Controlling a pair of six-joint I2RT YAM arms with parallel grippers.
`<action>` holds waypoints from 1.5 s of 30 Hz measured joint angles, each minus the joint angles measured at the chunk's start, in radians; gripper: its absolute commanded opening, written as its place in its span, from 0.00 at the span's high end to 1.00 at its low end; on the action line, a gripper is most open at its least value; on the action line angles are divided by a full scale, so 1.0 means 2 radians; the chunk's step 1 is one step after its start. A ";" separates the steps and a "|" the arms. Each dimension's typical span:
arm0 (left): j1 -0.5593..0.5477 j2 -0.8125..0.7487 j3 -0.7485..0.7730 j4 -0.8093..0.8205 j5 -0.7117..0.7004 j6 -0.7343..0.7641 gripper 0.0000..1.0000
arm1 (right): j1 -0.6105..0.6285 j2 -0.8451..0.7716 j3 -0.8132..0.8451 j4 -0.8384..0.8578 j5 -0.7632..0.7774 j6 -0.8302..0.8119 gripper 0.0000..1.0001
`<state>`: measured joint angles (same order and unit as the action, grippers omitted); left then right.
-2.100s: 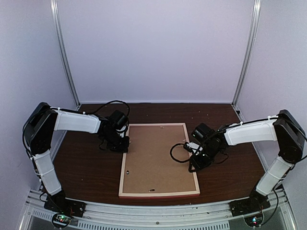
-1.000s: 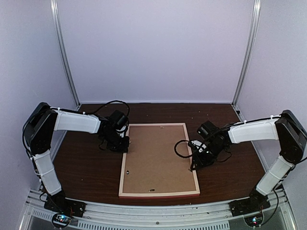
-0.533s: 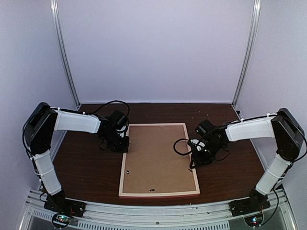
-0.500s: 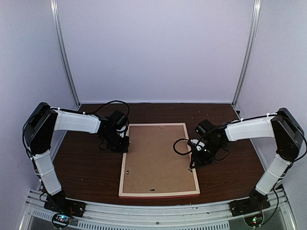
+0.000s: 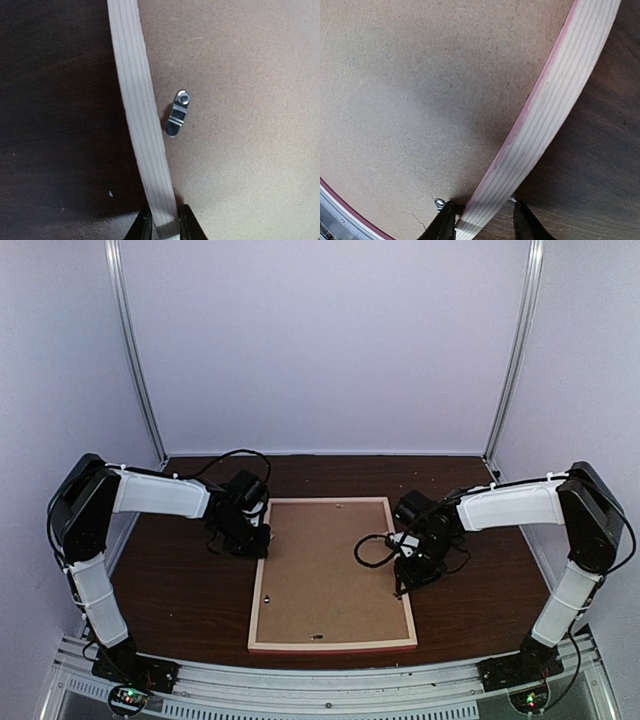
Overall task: Put the photo into the frame
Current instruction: Press the fastener onto the backboard.
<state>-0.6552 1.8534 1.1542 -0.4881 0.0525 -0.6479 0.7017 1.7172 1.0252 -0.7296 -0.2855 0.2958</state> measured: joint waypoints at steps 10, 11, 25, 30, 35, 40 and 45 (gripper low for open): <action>0.000 0.000 0.000 0.000 0.000 0.000 0.81 | 0.000 0.000 -0.006 0.009 -0.019 0.000 0.57; 0.000 0.000 0.000 0.000 0.000 0.000 0.81 | -0.001 -0.001 -0.007 0.011 -0.021 0.000 0.57; 0.000 0.000 -0.002 0.002 0.000 0.001 0.81 | -0.001 -0.019 -0.033 0.027 -0.036 0.000 0.54; 0.000 -0.001 -0.002 0.002 0.000 0.001 0.81 | 0.000 -0.021 -0.035 0.024 -0.039 -0.001 0.54; 0.000 -0.002 -0.005 0.006 0.000 0.000 0.81 | 0.000 -0.021 -0.035 0.026 -0.041 -0.001 0.53; 0.000 -0.002 -0.006 0.007 0.000 0.000 0.81 | 0.000 -0.023 -0.038 0.028 -0.042 -0.001 0.53; 0.000 -0.002 -0.006 0.007 0.000 0.000 0.81 | 0.003 -0.025 -0.040 0.033 -0.044 -0.001 0.51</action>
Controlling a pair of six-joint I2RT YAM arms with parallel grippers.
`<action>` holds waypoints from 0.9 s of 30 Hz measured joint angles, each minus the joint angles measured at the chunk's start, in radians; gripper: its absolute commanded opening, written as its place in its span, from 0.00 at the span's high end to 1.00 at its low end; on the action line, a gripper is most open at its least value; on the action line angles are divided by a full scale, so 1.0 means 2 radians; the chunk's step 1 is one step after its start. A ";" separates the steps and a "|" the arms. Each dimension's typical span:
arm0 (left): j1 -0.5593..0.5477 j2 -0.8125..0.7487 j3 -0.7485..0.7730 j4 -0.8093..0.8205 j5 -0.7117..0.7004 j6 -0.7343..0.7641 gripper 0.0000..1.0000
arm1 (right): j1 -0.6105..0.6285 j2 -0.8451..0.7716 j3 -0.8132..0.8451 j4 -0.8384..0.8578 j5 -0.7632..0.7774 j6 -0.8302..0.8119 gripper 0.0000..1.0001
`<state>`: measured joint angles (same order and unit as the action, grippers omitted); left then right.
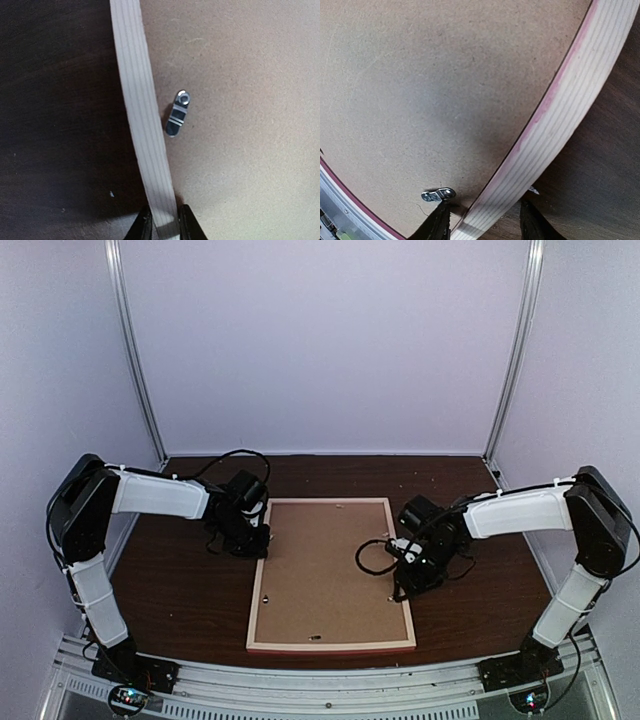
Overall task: Put the photo into the frame
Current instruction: Press the fastener onto the backboard.
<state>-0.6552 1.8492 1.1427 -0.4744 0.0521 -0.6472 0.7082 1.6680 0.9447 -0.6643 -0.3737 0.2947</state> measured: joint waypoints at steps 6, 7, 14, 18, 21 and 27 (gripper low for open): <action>0.000 0.000 0.000 0.000 0.000 0.000 0.81 | 0.010 0.000 0.000 0.003 -0.011 0.000 0.50; 0.000 0.000 0.000 0.000 0.000 0.000 0.81 | 0.010 0.000 0.000 0.004 -0.011 -0.001 0.50; 0.000 0.000 0.000 0.000 0.000 0.000 0.81 | 0.010 0.006 0.004 0.002 -0.011 0.004 0.52; 0.000 0.000 0.000 0.000 0.000 0.000 0.81 | 0.011 0.012 0.011 0.000 -0.012 0.014 0.52; 0.000 0.000 0.000 0.000 0.000 0.000 0.81 | 0.010 0.016 0.015 -0.005 -0.011 0.017 0.52; 0.000 0.000 0.000 0.000 0.000 0.000 0.81 | 0.010 0.017 0.017 -0.005 -0.011 0.027 0.52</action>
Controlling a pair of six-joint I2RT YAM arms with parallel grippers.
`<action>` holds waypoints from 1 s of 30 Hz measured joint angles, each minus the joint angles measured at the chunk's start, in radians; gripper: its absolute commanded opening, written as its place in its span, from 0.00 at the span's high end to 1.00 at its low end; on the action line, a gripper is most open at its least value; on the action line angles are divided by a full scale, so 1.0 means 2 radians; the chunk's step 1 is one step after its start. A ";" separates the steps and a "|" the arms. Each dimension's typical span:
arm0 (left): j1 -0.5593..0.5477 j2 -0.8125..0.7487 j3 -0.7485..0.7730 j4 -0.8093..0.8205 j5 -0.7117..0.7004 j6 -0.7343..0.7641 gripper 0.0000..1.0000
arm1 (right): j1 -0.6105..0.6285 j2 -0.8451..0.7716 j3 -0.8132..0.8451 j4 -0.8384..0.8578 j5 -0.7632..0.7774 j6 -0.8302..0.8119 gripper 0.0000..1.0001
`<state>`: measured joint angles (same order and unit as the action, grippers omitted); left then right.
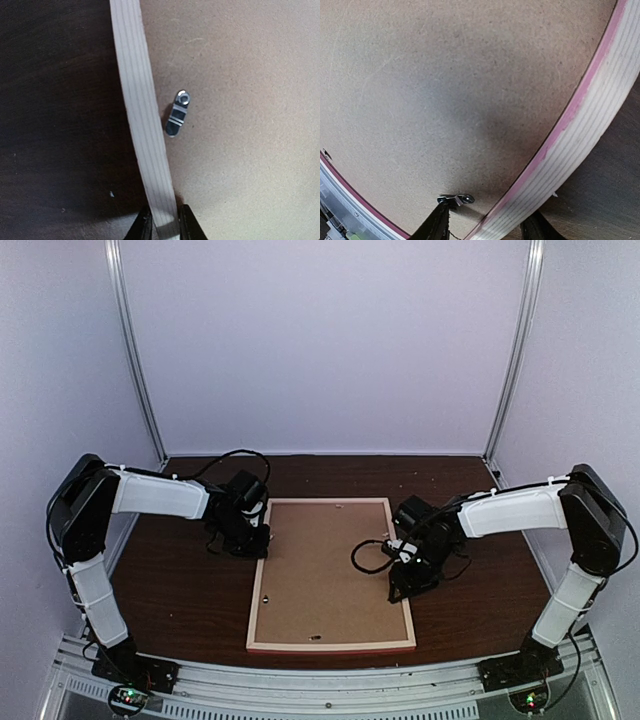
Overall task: Put the photo into the frame
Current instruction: Press the fastener onto the backboard.
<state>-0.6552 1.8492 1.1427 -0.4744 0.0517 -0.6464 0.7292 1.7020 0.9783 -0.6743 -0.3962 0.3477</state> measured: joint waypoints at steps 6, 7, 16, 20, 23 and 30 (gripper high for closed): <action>0.000 0.000 0.000 0.000 0.000 0.000 0.81 | 0.000 0.003 0.003 -0.001 0.000 0.011 0.51; 0.000 0.000 0.000 0.000 0.000 0.000 0.81 | 0.000 0.003 0.004 -0.001 0.000 0.012 0.51; 0.000 0.000 0.000 0.000 0.000 0.000 0.81 | 0.000 -0.004 -0.004 0.013 0.000 0.033 0.48; 0.000 0.000 0.000 0.000 -0.001 0.000 0.81 | -0.001 -0.014 -0.017 0.032 0.000 0.039 0.47; 0.000 0.000 0.000 0.000 -0.001 0.000 0.81 | -0.001 -0.018 -0.023 0.038 0.000 0.039 0.47; 0.000 0.000 0.000 0.000 -0.002 0.000 0.81 | -0.002 -0.031 -0.038 0.053 0.000 0.022 0.48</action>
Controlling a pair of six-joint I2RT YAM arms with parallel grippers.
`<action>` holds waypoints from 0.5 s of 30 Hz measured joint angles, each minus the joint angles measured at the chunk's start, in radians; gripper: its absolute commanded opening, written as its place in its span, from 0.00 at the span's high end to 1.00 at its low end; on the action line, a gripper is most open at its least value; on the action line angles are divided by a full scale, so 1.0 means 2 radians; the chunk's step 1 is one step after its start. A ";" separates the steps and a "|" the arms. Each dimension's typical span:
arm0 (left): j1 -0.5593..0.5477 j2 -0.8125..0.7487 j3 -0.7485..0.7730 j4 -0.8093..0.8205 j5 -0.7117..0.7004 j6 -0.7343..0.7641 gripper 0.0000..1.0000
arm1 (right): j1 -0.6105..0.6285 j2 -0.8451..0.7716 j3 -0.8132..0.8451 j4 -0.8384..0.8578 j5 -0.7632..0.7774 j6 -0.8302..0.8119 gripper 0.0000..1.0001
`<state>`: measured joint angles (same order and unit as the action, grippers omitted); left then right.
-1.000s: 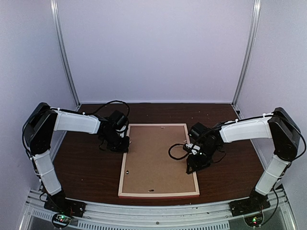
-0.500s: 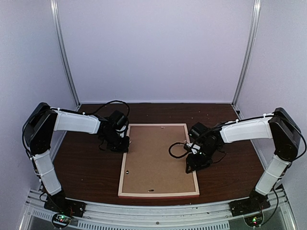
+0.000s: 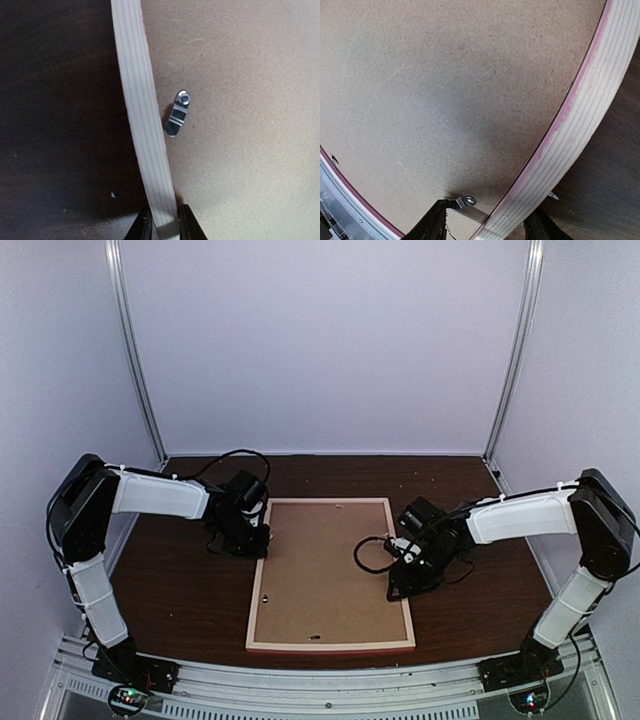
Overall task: Put the photo into the frame
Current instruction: Press the fastener onto the backboard.
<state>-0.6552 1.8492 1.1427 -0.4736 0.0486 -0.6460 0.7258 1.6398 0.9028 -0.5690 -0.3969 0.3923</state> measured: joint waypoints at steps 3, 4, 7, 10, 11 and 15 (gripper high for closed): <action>0.000 0.000 0.000 0.000 0.000 0.000 0.81 | 0.000 -0.002 -0.003 0.002 0.000 -0.010 0.49; 0.000 0.000 0.000 0.000 0.000 0.000 0.81 | 0.000 -0.002 -0.003 0.002 0.000 -0.013 0.50; 0.000 0.000 0.000 0.000 0.000 0.000 0.81 | -0.001 -0.003 -0.005 0.002 0.001 -0.017 0.51; 0.000 0.000 0.000 0.000 0.000 0.000 0.81 | -0.002 -0.003 -0.005 0.002 0.001 -0.024 0.52; 0.000 0.000 0.000 0.000 0.000 0.000 0.81 | -0.002 -0.003 -0.005 0.002 0.001 -0.026 0.52; 0.000 0.000 0.000 0.000 0.000 0.000 0.81 | -0.002 -0.002 -0.004 -0.001 0.003 -0.039 0.52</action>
<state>-0.6552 1.8492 1.1423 -0.4732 0.0490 -0.6460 0.7223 1.6360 0.8940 -0.5709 -0.3904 0.3134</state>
